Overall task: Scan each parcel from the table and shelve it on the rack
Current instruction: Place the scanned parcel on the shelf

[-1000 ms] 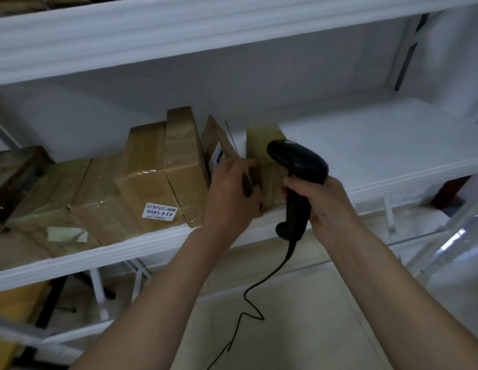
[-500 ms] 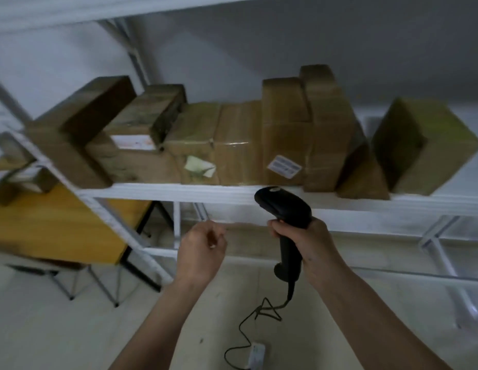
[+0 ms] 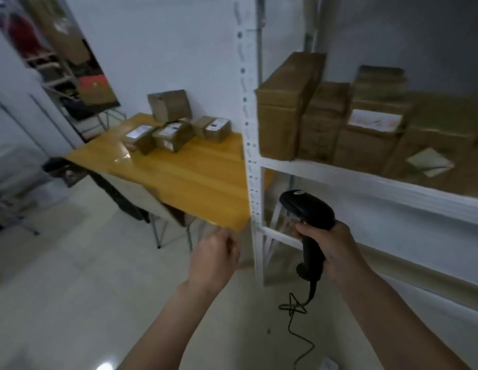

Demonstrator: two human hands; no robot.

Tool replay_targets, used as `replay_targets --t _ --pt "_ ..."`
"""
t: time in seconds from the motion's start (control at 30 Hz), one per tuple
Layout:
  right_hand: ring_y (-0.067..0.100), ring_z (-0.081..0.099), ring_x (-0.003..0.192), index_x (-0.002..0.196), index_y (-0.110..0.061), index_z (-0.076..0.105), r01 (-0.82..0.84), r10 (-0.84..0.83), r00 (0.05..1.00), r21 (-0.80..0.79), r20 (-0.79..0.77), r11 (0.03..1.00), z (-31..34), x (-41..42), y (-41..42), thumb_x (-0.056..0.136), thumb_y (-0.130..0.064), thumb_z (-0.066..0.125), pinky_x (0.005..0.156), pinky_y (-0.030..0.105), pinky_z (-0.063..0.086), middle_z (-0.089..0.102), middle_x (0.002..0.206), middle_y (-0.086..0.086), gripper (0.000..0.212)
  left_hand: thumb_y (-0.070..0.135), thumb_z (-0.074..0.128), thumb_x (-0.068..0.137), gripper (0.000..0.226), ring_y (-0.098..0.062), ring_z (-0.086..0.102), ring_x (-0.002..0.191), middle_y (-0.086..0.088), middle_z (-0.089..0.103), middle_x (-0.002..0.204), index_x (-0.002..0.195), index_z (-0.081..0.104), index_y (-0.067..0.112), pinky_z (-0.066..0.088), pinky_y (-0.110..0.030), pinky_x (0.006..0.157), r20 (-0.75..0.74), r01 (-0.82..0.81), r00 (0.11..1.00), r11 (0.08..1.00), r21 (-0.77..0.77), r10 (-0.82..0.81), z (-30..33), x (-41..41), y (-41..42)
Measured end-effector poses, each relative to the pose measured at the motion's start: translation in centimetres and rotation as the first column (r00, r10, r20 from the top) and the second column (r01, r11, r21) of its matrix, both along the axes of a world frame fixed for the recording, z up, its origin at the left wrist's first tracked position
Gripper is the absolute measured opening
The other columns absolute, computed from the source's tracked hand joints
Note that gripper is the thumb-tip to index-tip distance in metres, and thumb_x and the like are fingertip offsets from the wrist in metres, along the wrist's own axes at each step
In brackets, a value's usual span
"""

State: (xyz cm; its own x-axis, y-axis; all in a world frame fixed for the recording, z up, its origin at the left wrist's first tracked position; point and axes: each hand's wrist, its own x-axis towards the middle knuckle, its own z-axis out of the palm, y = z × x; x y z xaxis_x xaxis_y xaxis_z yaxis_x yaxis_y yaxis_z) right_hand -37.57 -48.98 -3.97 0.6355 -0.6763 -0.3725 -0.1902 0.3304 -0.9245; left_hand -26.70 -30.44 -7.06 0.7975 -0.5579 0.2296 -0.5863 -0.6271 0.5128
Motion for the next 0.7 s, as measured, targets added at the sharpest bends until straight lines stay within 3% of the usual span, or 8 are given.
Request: replay_targets --t 0.07,0.17,0.27,0.37,0.5,0.7 --pt "0.030 0.066 0.083 0.092 -0.004 0.070 -0.023 0.023 1.000 0.012 0.002 1.000 -0.1 2.7 2.6 0.076 -0.006 0.077 0.084 0.042 0.050 0.070 0.078 0.011 0.018 0.006 0.063 0.082 0.010 -0.025 0.063 0.073 -0.003 0.061 0.084 0.084 0.066 0.014 0.053 -0.039 0.063 0.041 0.000 0.999 0.999 0.035 -0.002 0.0 1.9 3.4" --pt "0.031 0.067 0.091 0.089 -0.004 0.071 -0.068 0.068 0.998 0.026 -0.005 0.997 -0.4 6.0 6.1 0.075 -0.006 0.078 0.092 0.045 0.049 0.072 0.086 0.015 0.016 0.003 0.069 0.078 0.010 -0.023 0.061 0.066 -0.003 0.060 0.079 0.081 0.066 0.012 0.051 -0.035 0.052 0.105 -0.005 0.994 0.998 0.058 -0.001 -0.2 4.3 7.6" --pt "0.027 0.067 0.081 0.092 0.001 0.070 -0.125 0.125 0.992 0.032 -0.003 0.992 -0.4 9.2 8.6 0.076 -0.003 0.076 0.091 0.044 0.049 0.070 0.086 0.017 0.017 -0.001 0.073 0.072 0.015 -0.021 0.060 0.061 -0.003 0.059 0.074 0.078 0.067 0.011 0.049 -0.030 0.048 0.127 -0.039 0.992 0.997 0.071 0.029 -0.5 6.5 10.4" --pt "0.026 0.068 0.077 0.087 -0.001 0.070 -0.158 0.159 0.987 0.041 -0.006 0.987 -0.9 12.4 10.2 0.075 -0.001 0.077 0.093 0.047 0.052 0.071 0.085 0.016 0.014 0.000 0.071 0.074 0.013 -0.022 0.062 0.066 -0.004 0.061 0.077 0.081 0.068 0.011 0.051 -0.032 0.051 0.121 -0.086 0.990 0.994 0.072 0.077 -1.0 8.3 12.1" --pt "0.034 0.068 0.086 0.077 -0.007 0.069 -0.215 0.216 0.976 0.051 -0.030 0.975 -1.7 16.2 11.7 0.074 -0.003 0.078 0.096 0.054 0.049 0.073 0.089 0.019 0.010 0.003 0.066 0.081 0.010 -0.022 0.063 0.074 -0.004 0.061 0.082 0.087 0.068 0.011 0.053 -0.035 0.060 0.088 -0.114 0.990 0.991 0.072 0.107 -1.6 10.9 13.5" --pt "0.027 0.067 0.082 0.082 -0.009 0.066 -0.242 0.243 0.970 0.057 -0.015 0.969 -2.3 22.3 11.7 0.076 -0.003 0.077 0.092 0.049 0.049 0.072 0.099 0.021 0.014 0.012 0.060 0.089 0.011 -0.019 0.063 0.082 0.000 0.062 0.089 0.094 0.069 0.015 0.054 -0.037 0.070 0.038 -0.161 0.987 0.985 0.067 0.159 -2.3 17.3 13.4"
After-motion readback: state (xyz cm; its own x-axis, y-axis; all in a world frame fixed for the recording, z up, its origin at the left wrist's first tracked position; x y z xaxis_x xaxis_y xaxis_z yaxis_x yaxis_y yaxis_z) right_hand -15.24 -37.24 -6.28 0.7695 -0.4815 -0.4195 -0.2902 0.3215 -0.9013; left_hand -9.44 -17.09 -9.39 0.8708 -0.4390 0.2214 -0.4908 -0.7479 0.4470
